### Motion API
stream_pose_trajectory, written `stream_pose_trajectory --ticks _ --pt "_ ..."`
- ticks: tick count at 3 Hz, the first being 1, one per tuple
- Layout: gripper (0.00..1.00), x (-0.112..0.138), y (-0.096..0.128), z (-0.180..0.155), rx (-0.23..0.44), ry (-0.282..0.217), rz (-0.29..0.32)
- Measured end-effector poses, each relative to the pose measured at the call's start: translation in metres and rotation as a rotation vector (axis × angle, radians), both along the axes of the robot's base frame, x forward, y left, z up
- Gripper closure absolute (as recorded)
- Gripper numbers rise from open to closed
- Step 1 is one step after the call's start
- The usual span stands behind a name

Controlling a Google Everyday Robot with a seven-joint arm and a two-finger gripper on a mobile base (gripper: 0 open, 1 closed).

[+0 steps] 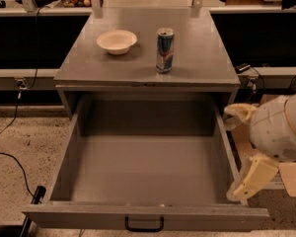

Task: Close top drawer

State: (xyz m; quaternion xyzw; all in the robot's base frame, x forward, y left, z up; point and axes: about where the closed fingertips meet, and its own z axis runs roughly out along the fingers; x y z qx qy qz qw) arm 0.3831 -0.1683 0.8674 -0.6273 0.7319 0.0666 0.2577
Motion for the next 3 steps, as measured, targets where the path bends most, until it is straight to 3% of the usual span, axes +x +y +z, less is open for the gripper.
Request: stream_pose_trajectory --ticks 1,2,3 --pt "0.0 -0.003 0.016 0.003 0.055 -0.015 0.062" --pt "0.0 0.0 0.029 -0.024 -0.038 0.001 0.037" --pt "0.0 -0.011 0.018 -0.09 -0.202 0.023 -0.027"
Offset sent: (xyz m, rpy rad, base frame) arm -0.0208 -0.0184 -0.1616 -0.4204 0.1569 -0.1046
